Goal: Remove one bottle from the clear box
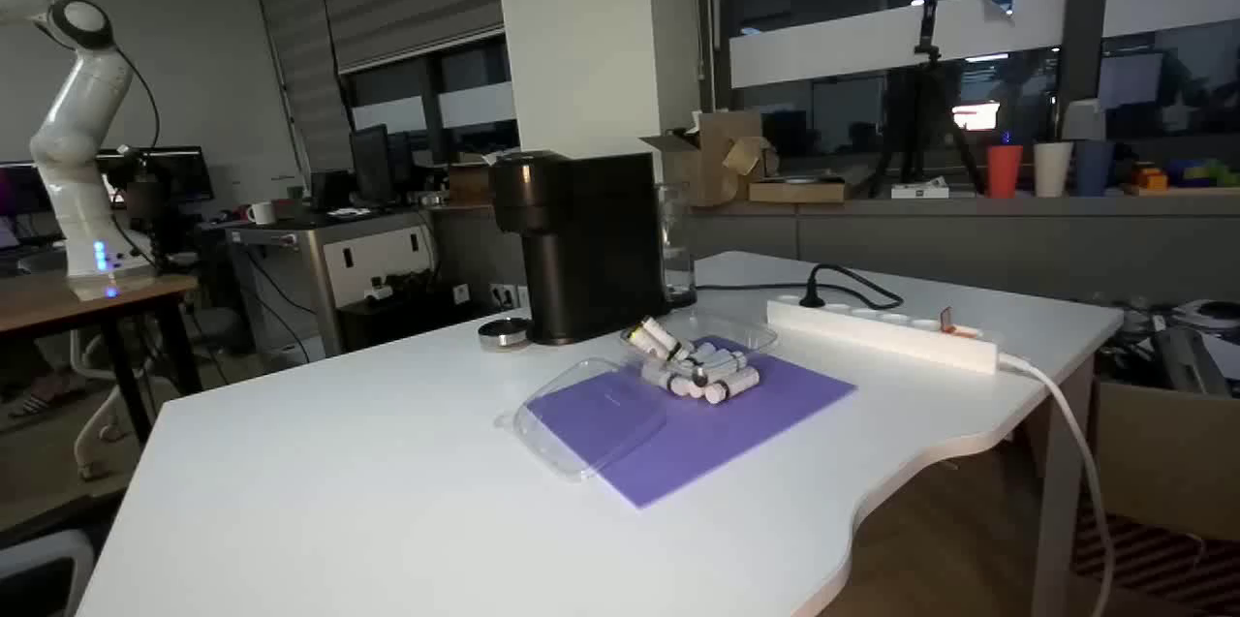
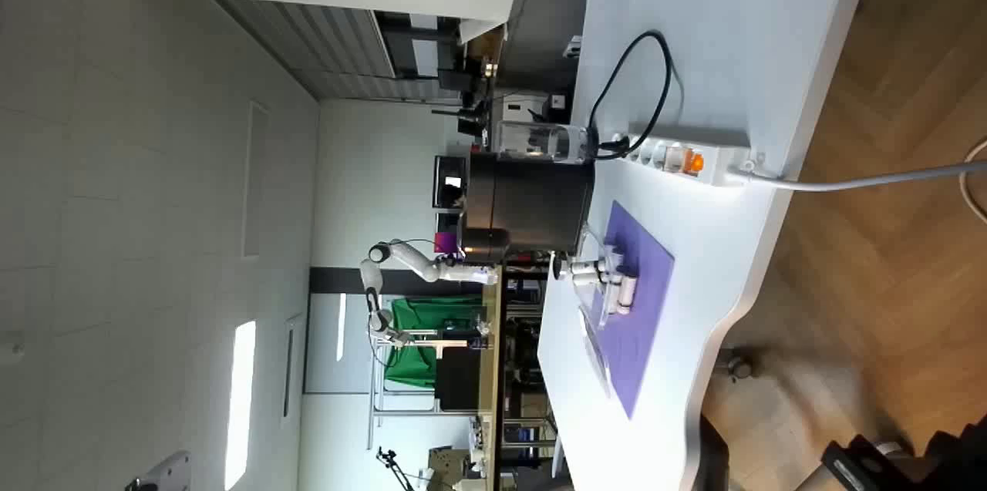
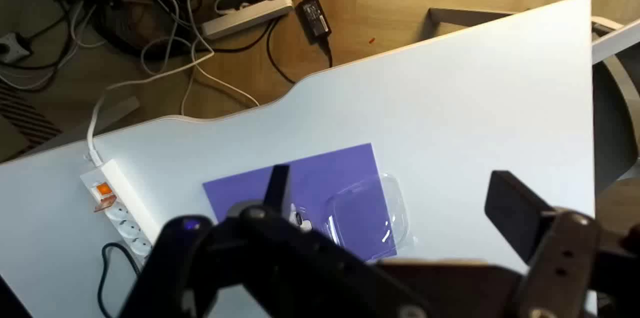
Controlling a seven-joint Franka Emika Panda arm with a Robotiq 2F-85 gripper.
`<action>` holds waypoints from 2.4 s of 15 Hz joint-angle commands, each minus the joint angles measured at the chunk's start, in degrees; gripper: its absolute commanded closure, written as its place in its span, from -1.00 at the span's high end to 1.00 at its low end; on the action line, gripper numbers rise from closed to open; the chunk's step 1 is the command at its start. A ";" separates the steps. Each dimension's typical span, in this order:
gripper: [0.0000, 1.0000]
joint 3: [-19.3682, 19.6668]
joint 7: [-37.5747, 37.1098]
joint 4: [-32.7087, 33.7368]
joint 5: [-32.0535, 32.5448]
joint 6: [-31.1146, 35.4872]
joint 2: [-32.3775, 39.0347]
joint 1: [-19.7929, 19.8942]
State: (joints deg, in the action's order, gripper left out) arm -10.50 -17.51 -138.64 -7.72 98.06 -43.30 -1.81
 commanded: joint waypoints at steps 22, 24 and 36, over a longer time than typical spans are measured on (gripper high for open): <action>1.00 14.17 31.53 20.67 16.33 13.35 40.73 3.92; 1.00 14.03 31.14 15.20 15.77 16.43 36.83 4.06; 1.00 13.92 31.15 15.82 15.69 16.65 37.88 4.09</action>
State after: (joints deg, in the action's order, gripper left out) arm 3.54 13.63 -122.94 8.00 114.88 -5.43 2.17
